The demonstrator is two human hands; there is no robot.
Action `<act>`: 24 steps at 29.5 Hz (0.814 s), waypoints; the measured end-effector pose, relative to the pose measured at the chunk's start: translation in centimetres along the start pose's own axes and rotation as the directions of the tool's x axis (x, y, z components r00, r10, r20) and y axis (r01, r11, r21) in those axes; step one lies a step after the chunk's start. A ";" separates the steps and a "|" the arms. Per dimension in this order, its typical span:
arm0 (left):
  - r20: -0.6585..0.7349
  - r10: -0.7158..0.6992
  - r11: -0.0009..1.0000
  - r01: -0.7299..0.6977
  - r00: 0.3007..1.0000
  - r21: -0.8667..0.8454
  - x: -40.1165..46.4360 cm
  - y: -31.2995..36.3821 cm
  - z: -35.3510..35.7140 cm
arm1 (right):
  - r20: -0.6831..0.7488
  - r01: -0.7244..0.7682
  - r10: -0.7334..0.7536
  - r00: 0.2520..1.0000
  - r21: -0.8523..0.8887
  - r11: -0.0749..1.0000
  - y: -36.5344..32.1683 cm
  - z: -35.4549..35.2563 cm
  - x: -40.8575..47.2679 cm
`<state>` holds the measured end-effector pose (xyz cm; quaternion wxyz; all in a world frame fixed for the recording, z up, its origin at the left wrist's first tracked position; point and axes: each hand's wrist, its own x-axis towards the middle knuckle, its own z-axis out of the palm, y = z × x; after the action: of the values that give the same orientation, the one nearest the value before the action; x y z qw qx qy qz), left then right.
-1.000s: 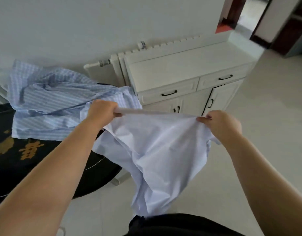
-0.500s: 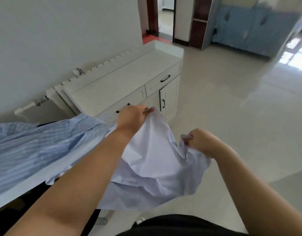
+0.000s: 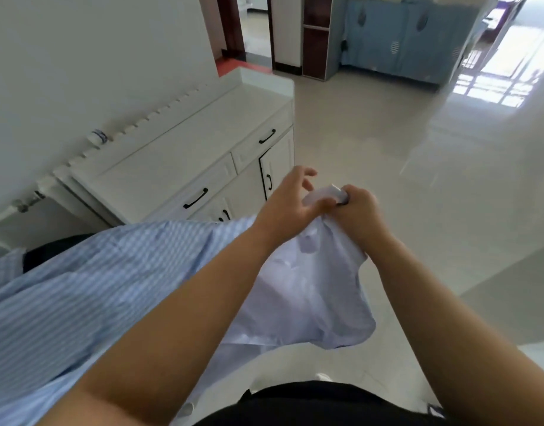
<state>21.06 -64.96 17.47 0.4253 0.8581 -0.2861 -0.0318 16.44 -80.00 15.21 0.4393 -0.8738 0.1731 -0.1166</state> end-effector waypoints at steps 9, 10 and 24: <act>-0.560 -0.400 0.767 0.599 0.726 0.229 -19.3 -14.9 3.8 | -0.081 -0.013 0.020 0.997 0.085 0.996 -2.9 2.8 2.3; -0.570 -0.463 0.709 0.669 0.679 0.221 -21.1 -15.8 3.6 | -0.085 -0.012 0.019 0.996 0.089 0.996 -3.1 3.0 2.7; -0.539 -0.753 0.386 0.917 0.378 0.103 -26.7 -16.9 1.6 | 0.141 -0.011 0.009 0.990 0.012 1.000 -0.5 7.3 2.6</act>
<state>6.18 -44.29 -1.25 0.2166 0.9304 0.2954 -0.0113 21.49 -75.42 11.43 0.4566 -0.8761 0.1452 -0.0532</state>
